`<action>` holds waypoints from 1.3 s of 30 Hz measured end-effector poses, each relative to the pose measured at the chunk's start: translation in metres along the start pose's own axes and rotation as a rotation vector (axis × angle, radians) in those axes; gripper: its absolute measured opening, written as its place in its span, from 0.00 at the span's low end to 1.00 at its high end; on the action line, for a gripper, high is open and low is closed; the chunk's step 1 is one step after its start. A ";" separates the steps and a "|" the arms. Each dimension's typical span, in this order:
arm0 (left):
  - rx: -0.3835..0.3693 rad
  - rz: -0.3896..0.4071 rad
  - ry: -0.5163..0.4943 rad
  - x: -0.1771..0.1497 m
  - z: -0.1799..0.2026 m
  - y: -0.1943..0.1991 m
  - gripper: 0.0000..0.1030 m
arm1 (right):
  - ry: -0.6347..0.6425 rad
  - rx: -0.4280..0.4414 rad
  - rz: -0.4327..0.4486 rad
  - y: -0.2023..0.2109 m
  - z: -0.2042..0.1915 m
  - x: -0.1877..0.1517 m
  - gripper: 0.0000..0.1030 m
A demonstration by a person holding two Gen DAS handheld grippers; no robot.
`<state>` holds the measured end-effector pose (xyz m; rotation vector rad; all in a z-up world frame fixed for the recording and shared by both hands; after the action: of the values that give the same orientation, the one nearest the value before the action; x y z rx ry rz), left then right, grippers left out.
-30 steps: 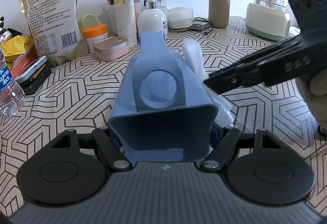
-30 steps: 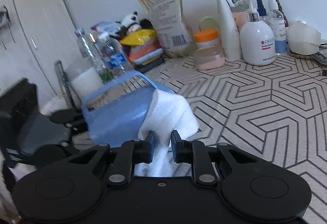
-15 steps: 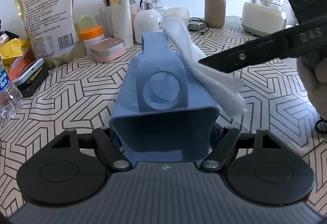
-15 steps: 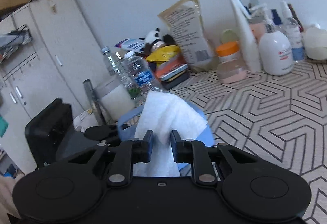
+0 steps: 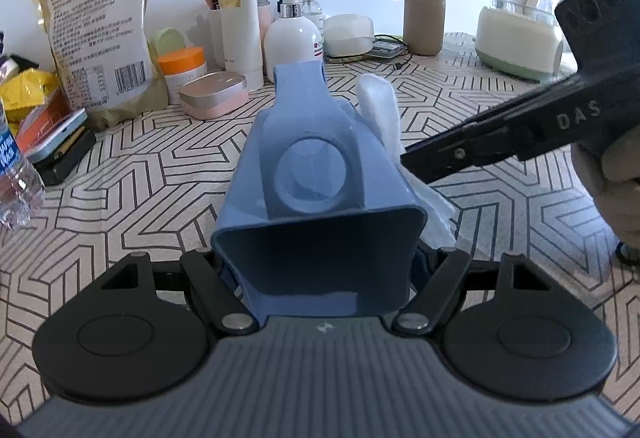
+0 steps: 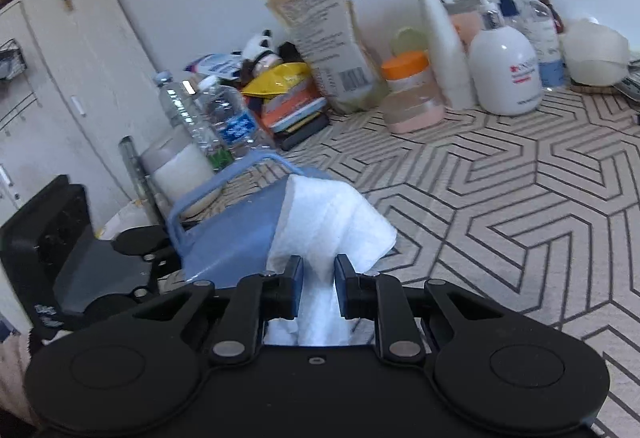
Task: Clean container
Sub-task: 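Rub the tissue over the container's handle with the right tool, then wipe the tissue along the container's outer wall with the right tool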
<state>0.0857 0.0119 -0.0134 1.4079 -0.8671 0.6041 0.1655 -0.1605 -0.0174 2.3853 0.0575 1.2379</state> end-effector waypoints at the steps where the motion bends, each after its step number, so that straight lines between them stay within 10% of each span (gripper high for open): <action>1: -0.002 0.000 0.004 0.000 0.000 0.000 0.73 | -0.001 0.011 0.002 0.000 0.000 0.000 0.22; 18: 0.016 -0.007 -0.020 0.000 0.000 -0.002 0.73 | 0.024 0.173 0.037 0.007 -0.024 0.005 0.22; 39: 0.017 -0.004 -0.027 0.000 0.001 -0.002 0.73 | 0.014 0.011 -0.002 0.000 -0.010 0.001 0.23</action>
<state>0.0873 0.0104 -0.0143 1.4362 -0.8818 0.5920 0.1583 -0.1564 -0.0119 2.3856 0.0715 1.2570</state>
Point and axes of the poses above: each gripper's, at about its wrist camera, not at the fingertips, and y roughly against the way its jaws point, z to its right, x to its top, the point moved 3 cm from there along -y, roughly the way its jaws point, and after that the axes turned 6 degrees about x, right-handed, at the moved point
